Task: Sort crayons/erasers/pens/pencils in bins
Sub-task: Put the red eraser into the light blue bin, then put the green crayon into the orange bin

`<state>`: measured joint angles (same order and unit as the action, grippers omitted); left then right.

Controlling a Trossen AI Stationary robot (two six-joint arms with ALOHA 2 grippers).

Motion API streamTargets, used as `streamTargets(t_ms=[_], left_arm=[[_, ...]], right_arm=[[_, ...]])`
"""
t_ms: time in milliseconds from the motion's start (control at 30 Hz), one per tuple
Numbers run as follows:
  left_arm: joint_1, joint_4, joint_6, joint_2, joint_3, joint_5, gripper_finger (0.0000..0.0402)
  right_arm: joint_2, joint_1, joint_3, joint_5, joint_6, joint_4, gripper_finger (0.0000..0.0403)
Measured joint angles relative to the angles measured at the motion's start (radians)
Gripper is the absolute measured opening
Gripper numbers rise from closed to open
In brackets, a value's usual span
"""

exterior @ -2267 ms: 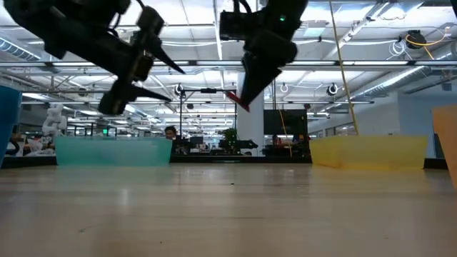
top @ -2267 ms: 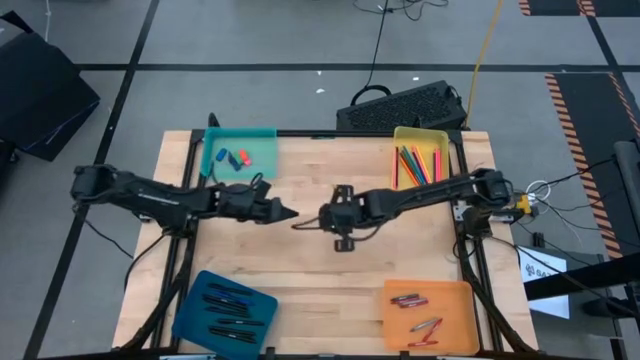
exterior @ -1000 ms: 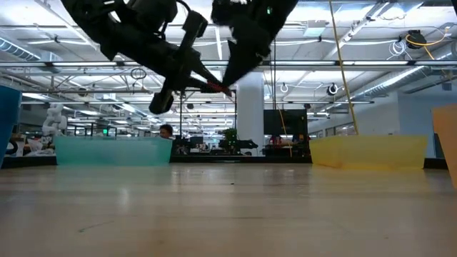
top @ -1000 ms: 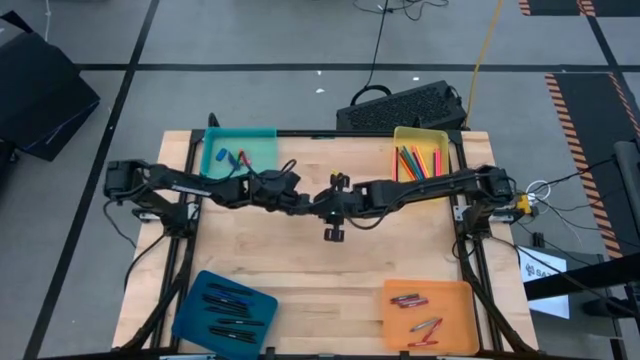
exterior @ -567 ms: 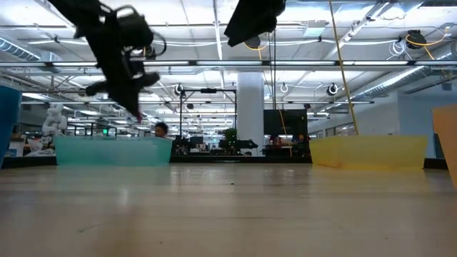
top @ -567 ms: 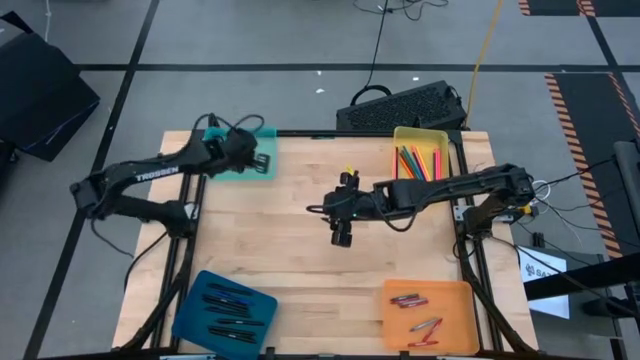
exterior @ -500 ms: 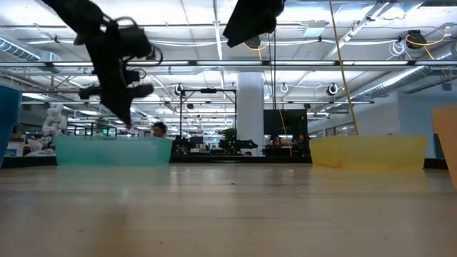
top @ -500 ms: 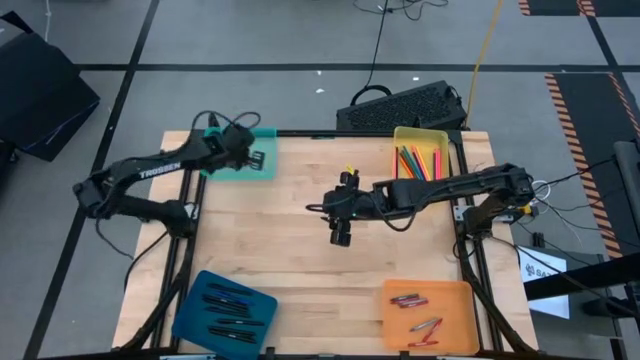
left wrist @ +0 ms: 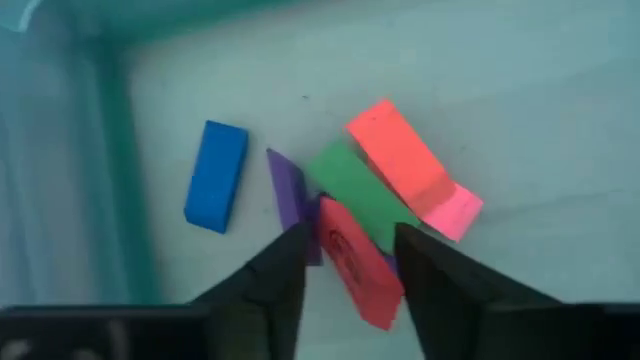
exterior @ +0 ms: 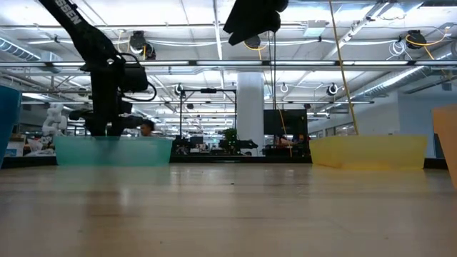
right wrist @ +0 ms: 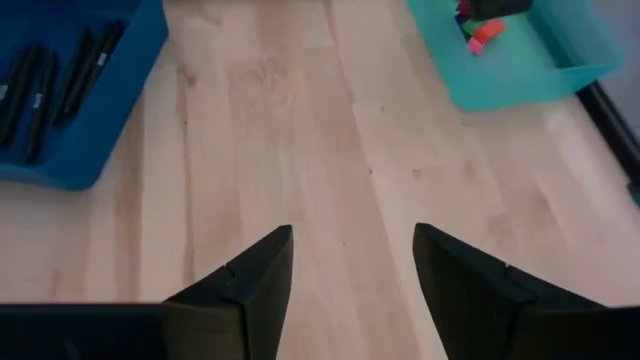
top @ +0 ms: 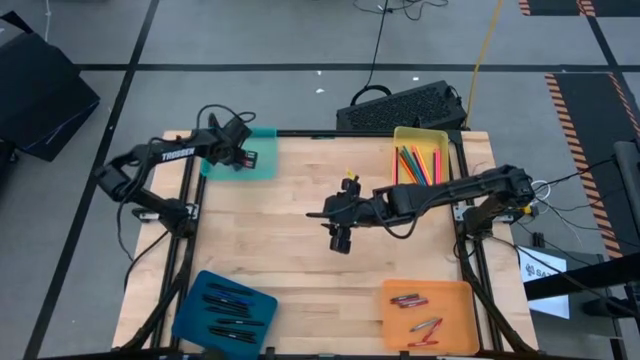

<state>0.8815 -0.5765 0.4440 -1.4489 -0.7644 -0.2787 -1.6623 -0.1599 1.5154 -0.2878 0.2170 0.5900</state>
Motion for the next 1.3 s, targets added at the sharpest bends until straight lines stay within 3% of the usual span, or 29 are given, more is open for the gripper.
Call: streamTargets(t_ms=[100, 267, 333, 467, 633, 867, 967, 1100, 1300], left_arm=[[0.006, -0.008, -0.028, 0.035, -0.028, 0.08, 0.0192], [-0.051, 0.091, -0.122, 0.099, -0.106, 0.38, 0.0233], [-0.108, 0.151, -0.12, 0.099, -0.138, 0.369, 0.0235], [-0.23, 0.204, -0.103, 0.043, -0.199, 0.233, 0.0231], [-0.327, 0.171, -0.072, -0.142, -0.378, 0.202, 0.023], [-0.324, -0.11, -0.173, -0.533, -0.875, 0.206, 0.023], [-0.306, -0.172, -0.232, -0.675, -1.032, 0.278, 0.023], [-0.283, -0.179, -0.329, -0.806, -1.152, 0.399, 0.023], [-0.237, -0.172, -0.428, -0.931, -1.279, 0.413, 0.023]], right_arm=[[0.0, -0.002, 0.0, -0.024, 0.074, 0.03, 0.0201], [0.0, 0.028, 0.0, -0.027, 0.135, 0.046, 0.0201], [0.001, 0.039, 0.0, -0.026, 0.112, 0.04, 0.0201], [0.014, 0.061, -0.001, -0.025, 0.072, 0.035, 0.0201], [0.031, 0.091, -0.001, -0.024, 0.042, 0.036, 0.0201], [0.066, 0.128, -0.001, 0.03, 0.007, 0.036, 0.0201], [0.088, 0.128, -0.001, 0.03, 0.013, 0.061, 0.0201], [0.11, 0.116, -0.001, 0.031, 0.093, 0.119, 0.0201], [0.124, 0.088, -0.001, 0.037, 0.157, 0.175, 0.0201]])
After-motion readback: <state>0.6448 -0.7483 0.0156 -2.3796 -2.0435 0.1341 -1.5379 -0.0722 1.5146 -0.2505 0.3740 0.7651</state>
